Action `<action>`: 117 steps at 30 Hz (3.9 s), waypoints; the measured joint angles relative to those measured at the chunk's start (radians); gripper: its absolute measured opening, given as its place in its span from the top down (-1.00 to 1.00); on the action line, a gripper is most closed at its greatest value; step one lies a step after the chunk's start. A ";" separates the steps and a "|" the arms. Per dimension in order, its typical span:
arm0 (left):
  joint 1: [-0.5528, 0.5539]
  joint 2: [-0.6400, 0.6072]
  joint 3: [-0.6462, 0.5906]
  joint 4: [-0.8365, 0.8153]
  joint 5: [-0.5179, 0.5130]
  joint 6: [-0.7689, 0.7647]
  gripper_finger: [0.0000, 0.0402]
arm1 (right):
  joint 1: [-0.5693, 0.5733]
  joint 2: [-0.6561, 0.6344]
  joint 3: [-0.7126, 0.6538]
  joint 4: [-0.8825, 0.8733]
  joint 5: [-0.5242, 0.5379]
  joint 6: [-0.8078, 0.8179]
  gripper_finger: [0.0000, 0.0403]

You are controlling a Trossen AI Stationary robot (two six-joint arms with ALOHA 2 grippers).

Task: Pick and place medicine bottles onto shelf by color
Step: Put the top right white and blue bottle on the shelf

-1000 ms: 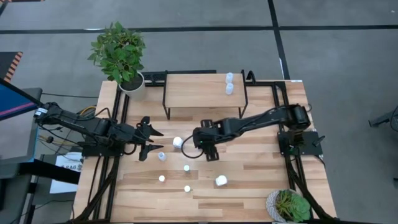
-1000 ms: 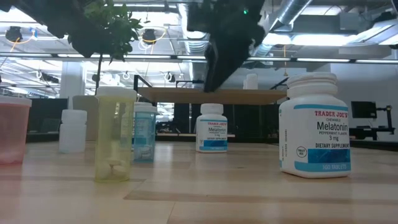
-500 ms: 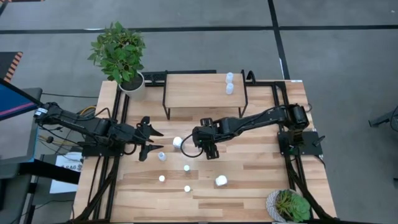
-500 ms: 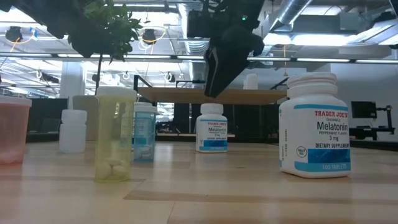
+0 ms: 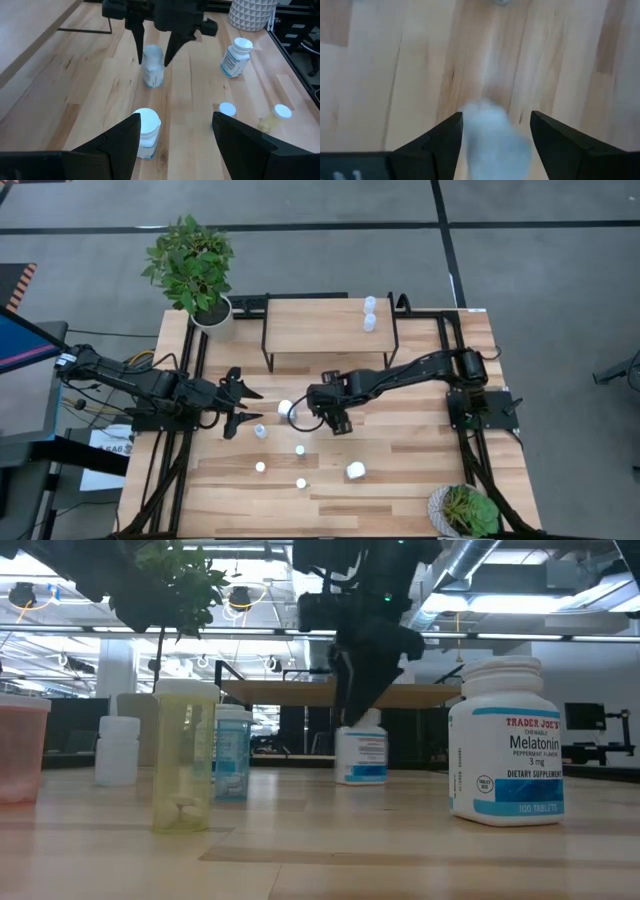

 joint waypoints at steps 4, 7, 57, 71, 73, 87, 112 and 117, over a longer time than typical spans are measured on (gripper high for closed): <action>0.000 0.000 0.000 0.000 0.000 0.000 -0.16 | 0.000 0.014 -0.003 -0.037 0.001 -0.002 -0.27; 0.000 0.000 0.000 0.004 0.000 0.000 -0.16 | 0.000 0.014 -0.002 -0.023 -0.001 -0.011 -0.27; 0.000 0.000 0.000 0.000 -0.001 0.005 -0.16 | 0.047 0.014 0.381 -0.709 0.162 0.343 -0.65; 0.000 0.000 0.000 -0.001 -0.001 0.009 -0.16 | 0.020 0.014 0.218 -0.494 0.065 0.076 -0.60; 0.000 0.000 0.000 -0.001 -0.001 0.009 -0.16 | 0.017 0.014 0.206 -0.477 0.062 0.055 -0.60; 0.000 0.000 0.000 -0.001 -0.001 0.005 -0.16 | -0.009 0.014 0.110 -0.344 0.051 -0.041 -0.60; 0.000 0.000 0.000 0.000 -0.001 0.001 -0.16 | -0.011 0.014 0.038 -0.243 0.004 -0.075 -0.60; 0.000 0.000 0.000 0.000 -0.001 0.001 -0.16 | -0.004 0.014 0.037 -0.215 0.003 -0.072 -0.58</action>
